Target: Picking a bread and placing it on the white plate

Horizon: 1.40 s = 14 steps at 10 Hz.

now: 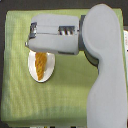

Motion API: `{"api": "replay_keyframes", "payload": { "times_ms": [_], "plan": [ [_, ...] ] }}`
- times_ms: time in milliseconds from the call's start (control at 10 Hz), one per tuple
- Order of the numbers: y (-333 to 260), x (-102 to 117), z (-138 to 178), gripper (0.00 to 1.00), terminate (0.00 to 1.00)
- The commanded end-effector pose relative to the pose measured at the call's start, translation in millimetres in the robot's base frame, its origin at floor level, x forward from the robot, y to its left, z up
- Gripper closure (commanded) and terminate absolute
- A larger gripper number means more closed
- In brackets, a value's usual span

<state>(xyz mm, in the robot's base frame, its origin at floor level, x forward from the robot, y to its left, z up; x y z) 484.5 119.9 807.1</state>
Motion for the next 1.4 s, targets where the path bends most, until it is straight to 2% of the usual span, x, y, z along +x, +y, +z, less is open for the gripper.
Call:
{"api": "replay_keyframes", "payload": {
  "times_ms": [0, 400, 700, 1300],
  "plan": [
    [-37, 27, 55, 0.0, 0.0],
    [-65, 22, 73, 0.0, 0.0],
    [-129, -2, 63, 0.0, 0.0],
    [-222, -30, 64, 0.0, 0.0]
  ]
}}
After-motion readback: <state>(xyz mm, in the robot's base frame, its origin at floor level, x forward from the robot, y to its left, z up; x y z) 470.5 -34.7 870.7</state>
